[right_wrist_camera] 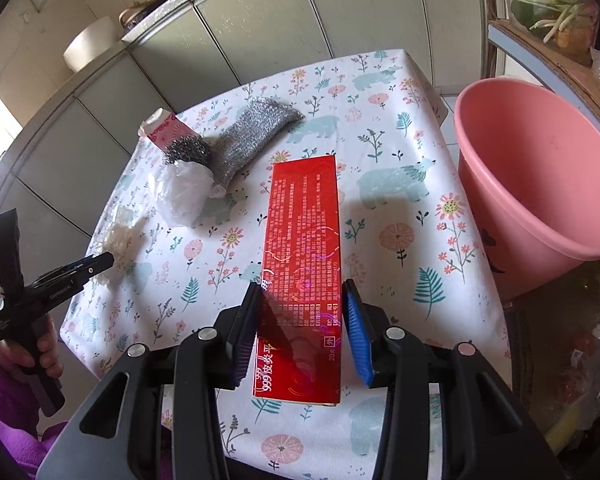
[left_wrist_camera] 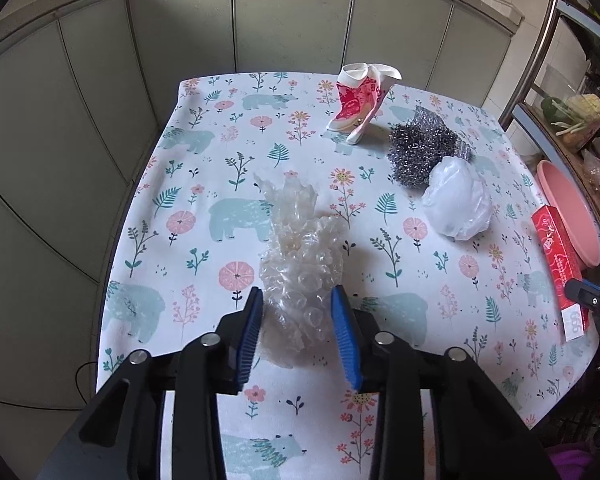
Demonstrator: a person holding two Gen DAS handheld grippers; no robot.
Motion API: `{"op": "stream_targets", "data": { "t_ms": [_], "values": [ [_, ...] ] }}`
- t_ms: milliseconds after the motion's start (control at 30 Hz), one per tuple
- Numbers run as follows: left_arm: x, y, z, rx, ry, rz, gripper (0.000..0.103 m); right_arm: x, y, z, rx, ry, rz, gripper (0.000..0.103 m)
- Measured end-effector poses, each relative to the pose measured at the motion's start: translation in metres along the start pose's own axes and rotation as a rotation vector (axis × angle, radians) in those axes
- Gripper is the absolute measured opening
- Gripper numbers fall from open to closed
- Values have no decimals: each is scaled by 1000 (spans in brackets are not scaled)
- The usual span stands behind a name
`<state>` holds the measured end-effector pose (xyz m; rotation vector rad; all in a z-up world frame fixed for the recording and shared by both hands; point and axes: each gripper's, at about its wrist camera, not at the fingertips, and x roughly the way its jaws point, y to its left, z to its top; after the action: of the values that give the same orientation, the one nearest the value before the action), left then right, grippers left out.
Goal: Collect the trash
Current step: 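Lift and carry the box and bubble wrap in both grippers over the pink bucket, then open both grippers to drop the box and bubble wrap into the bucket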
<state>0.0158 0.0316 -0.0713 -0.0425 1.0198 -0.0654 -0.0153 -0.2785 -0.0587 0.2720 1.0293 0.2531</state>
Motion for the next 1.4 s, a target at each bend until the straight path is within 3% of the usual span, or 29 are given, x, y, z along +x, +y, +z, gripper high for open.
{"op": "stream_targets", "data": {
  "t_ms": [100, 233, 467, 767, 1000, 1267, 1400],
  "values": [
    [-7, -3, -1, 2, -7, 0, 25, -6, -4, -1, 1, -21, 15, 42],
    [-26, -20, 2, 28, -45, -37, 24, -17, -12, -1, 16, -58, 40, 42],
    [-53, -85, 22, 116, -109, -226, 24, -41, -36, 3, 60, -134, 37, 42],
    [-46, -206, 57, 304, -153, -433, 24, -84, -101, 21, 197, -276, -104, 42],
    [-20, -278, 79, 341, -140, -528, 24, -90, -145, 37, 300, -336, -196, 42],
    [21, -355, 87, 385, -103, -560, 25, -60, -168, 50, 341, -321, -280, 42],
    [43, -372, 88, 390, -70, -542, 25, -41, -181, 52, 366, -280, -314, 42]
  ]
}}
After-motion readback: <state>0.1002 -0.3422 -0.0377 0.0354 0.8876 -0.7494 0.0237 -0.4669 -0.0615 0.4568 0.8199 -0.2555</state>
